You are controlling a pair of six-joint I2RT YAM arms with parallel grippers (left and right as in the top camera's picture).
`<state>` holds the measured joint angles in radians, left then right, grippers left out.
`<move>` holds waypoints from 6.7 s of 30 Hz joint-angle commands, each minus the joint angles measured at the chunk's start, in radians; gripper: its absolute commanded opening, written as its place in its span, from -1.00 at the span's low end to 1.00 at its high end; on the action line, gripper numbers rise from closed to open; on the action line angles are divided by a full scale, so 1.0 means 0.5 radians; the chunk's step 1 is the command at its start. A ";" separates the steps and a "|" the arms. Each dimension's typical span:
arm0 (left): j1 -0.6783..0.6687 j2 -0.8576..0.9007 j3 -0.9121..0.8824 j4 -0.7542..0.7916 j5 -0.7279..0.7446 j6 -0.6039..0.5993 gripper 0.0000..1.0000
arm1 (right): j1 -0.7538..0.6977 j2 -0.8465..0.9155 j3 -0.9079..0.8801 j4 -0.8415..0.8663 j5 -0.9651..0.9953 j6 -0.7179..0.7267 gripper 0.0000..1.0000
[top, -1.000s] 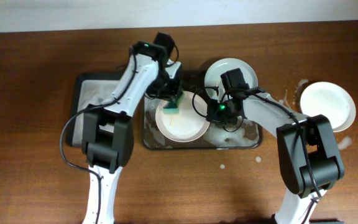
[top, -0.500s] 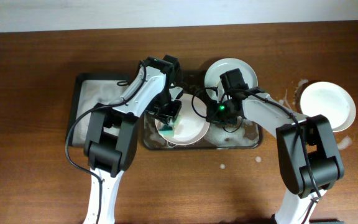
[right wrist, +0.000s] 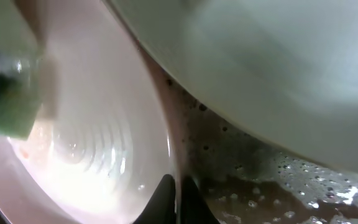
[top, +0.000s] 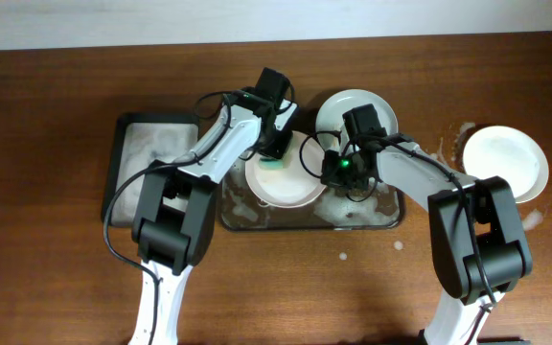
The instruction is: Clean dirty plates on tray and stack at the side
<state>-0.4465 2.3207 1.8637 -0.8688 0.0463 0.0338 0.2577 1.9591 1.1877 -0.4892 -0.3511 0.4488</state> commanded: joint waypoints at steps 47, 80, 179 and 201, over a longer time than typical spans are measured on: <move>0.045 0.075 -0.039 -0.510 0.819 0.965 -1.00 | 0.022 0.023 -0.014 -0.046 -0.008 -0.052 -0.92; -0.040 0.075 -0.039 -0.308 0.552 0.900 -1.00 | 0.022 0.023 -0.014 -0.047 -0.008 -0.052 -0.92; 0.061 0.079 -0.039 -0.436 -0.571 -0.397 -0.99 | 0.022 0.023 -0.014 -0.060 -0.008 -0.052 -0.92; 0.341 0.073 1.479 -1.309 0.490 -0.171 -0.99 | 0.021 -1.308 -0.008 -0.541 1.244 -0.156 -0.92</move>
<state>-0.2771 2.3608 2.6446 -1.5280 0.3061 -0.0715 0.2710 1.4250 1.1801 -0.7551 0.0658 0.3801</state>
